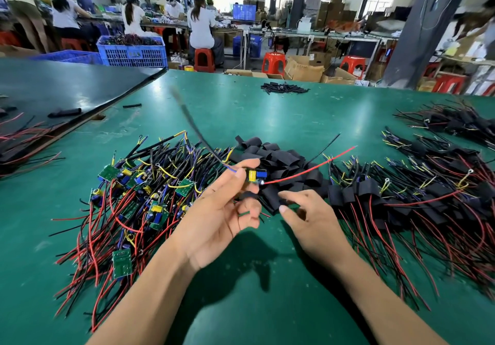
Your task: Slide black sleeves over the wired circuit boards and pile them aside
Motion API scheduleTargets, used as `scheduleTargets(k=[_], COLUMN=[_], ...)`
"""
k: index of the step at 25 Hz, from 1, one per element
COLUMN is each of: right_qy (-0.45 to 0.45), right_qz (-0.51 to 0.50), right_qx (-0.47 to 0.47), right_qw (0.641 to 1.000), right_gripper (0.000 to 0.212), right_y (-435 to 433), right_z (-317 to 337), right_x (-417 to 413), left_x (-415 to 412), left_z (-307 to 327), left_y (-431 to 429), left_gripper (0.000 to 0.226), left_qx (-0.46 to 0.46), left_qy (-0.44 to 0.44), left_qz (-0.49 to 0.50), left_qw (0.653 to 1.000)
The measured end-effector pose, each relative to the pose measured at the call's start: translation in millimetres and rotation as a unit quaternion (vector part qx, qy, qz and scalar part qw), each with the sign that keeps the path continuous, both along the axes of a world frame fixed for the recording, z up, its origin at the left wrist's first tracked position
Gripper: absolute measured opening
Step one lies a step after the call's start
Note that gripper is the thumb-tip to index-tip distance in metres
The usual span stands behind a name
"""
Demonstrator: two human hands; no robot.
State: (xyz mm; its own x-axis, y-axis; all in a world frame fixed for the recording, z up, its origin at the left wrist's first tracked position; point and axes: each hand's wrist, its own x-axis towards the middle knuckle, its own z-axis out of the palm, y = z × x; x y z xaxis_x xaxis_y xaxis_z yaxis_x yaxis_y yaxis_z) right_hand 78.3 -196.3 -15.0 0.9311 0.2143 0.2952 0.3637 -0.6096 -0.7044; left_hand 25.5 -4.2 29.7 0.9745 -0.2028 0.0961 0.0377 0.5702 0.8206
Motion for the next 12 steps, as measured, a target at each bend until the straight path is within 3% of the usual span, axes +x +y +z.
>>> scheduleTargets(k=[2, 4, 7, 12], right_qy=[0.008, -0.007, -0.02, -0.025], right_qz=[0.011, -0.003, -0.029, -0.041], right_qx=[-0.121, -0.182, -0.148, -0.123], right_qw=[0.993, 0.983, 0.988, 0.991], right_gripper=[0.041, 0.044, 0.038, 0.026], right_y=[-0.1, -0.9, -2.6, -2.2], right_z=[-2.4, -3.6, -1.2, 0.3], right_x=[-1.2, -2.8, -5.2, -5.6], left_x=[1.0, 2.8, 5.1, 6.6], left_z=[-1.0, -4.3, -10.6, -11.8], left_y=[-1.8, -5.6, -10.3, -7.4], left_gripper=[0.027, 0.026, 0.022, 0.024], left_qx=[0.009, 0.04, 0.07, 0.06], left_qy=[0.013, 0.045, 0.086, 0.122], left_qz=[0.018, 0.065, 0.137, 0.165], left_qw=[1.0, 0.996, 0.984, 0.977])
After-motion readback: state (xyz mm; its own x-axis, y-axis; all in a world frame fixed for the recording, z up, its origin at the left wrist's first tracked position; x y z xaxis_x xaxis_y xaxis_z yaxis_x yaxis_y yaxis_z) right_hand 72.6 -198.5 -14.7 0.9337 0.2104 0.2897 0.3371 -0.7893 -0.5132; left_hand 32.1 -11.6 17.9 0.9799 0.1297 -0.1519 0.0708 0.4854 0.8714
